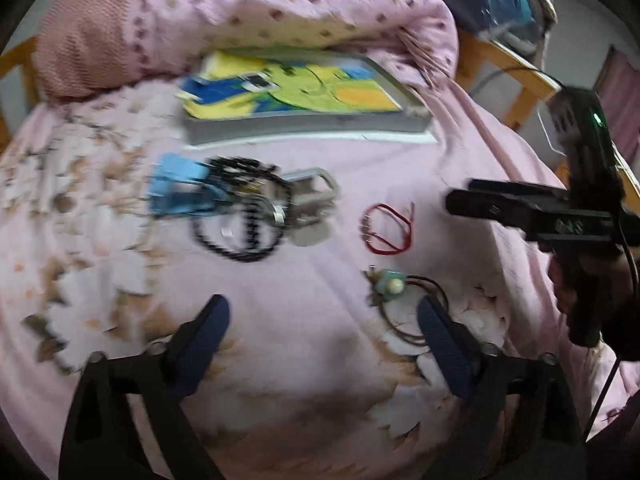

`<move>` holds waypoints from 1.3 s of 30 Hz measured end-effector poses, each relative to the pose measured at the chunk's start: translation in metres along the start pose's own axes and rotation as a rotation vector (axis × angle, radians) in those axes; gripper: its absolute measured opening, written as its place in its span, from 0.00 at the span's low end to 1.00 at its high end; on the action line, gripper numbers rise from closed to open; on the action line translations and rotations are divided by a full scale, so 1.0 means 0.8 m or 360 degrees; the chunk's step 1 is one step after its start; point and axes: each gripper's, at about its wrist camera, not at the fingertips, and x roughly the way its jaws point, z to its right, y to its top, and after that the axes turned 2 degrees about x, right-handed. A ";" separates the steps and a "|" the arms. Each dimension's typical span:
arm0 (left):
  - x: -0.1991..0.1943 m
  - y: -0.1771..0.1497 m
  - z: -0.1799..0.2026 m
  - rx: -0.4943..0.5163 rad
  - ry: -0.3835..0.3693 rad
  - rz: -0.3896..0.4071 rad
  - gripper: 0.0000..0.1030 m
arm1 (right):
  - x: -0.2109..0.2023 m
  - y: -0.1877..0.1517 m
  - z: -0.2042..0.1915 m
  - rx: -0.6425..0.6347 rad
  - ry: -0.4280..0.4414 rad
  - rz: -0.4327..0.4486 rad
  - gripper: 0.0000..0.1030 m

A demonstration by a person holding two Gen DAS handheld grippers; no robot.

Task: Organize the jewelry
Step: 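Grasp the green-bead hair tie with left tool while right tool grasps red bracelet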

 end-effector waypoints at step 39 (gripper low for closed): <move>0.013 0.058 -0.037 -0.0208 -0.0178 0.0239 0.19 | 0.020 0.036 -0.014 -0.0043 -0.0011 0.0189 0.04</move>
